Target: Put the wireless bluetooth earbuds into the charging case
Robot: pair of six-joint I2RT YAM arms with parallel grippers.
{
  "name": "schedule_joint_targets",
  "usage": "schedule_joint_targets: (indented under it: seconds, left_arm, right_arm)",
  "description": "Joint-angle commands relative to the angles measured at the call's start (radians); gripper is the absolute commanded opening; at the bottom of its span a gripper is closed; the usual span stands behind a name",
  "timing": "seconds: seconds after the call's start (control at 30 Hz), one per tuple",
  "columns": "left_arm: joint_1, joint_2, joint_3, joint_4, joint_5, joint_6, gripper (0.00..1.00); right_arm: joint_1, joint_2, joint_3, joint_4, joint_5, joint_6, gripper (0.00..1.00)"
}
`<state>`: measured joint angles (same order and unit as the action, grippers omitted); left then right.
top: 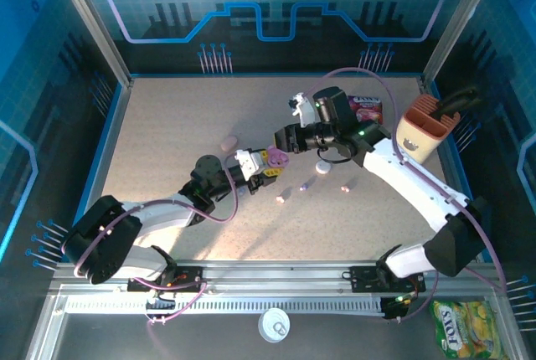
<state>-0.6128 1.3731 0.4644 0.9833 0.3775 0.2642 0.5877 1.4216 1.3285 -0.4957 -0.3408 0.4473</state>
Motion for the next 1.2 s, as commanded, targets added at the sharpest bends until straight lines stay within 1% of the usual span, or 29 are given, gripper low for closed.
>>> schedule_joint_targets:
  seconds: [0.0,0.1,0.17,0.2,0.3,0.37,0.43,0.5,0.67,0.83,1.0,1.03,1.13,1.17]
  left_arm:
    - [-0.009,-0.035,-0.004,0.025,-0.044,-0.020,0.29]
    - [-0.009,-0.030,0.003,0.032,-0.081,-0.065,0.29]
    - [-0.009,-0.021,0.007,0.045,-0.077,-0.091,0.29]
    - [-0.009,-0.017,0.008,0.055,-0.072,-0.103,0.29]
    - [-0.009,0.000,0.011,0.106,-0.056,-0.134,0.29]
    - [-0.008,0.009,0.010,0.147,-0.041,-0.153,0.29]
    - [-0.010,0.016,0.011,0.179,-0.025,-0.165,0.29]
    - [-0.009,0.026,0.016,0.202,-0.007,-0.180,0.29]
    - [-0.009,0.060,0.031,0.254,0.044,-0.207,0.29]
    - [-0.011,0.083,0.042,0.288,0.076,-0.226,0.29]
    - [-0.011,0.090,0.045,0.302,0.083,-0.233,0.32]
    - [-0.013,0.091,0.045,0.304,0.084,-0.235,0.32]
    - [-0.013,0.094,0.046,0.313,0.082,-0.240,0.32]
    - [-0.012,0.097,0.048,0.312,0.083,-0.240,0.32]
  right_arm:
    - [-0.003,-0.007,-0.004,-0.035,-0.025,-0.010,0.31]
    - [-0.003,-0.047,-0.049,-0.019,-0.029,-0.001,0.30]
    - [-0.005,-0.080,-0.073,-0.011,-0.025,0.011,0.32]
    - [-0.008,-0.094,-0.084,-0.003,-0.025,0.021,0.34]
    - [-0.035,-0.144,-0.129,0.032,-0.022,0.100,0.48]
    - [-0.065,-0.181,-0.184,0.079,-0.066,0.179,0.59]
    - [-0.093,-0.212,-0.248,0.153,-0.142,0.254,0.64]
    - [-0.107,-0.240,-0.307,0.245,-0.212,0.319,0.65]
    - [-0.114,-0.255,-0.401,0.434,-0.323,0.460,0.64]
    - [-0.114,-0.235,-0.473,0.601,-0.376,0.570,0.60]
    - [-0.116,-0.227,-0.480,0.638,-0.386,0.596,0.52]
    - [-0.116,-0.224,-0.480,0.643,-0.389,0.600,0.48]
    - [-0.116,-0.217,-0.484,0.655,-0.398,0.611,0.46]
    - [-0.117,-0.215,-0.485,0.661,-0.398,0.615,0.43]
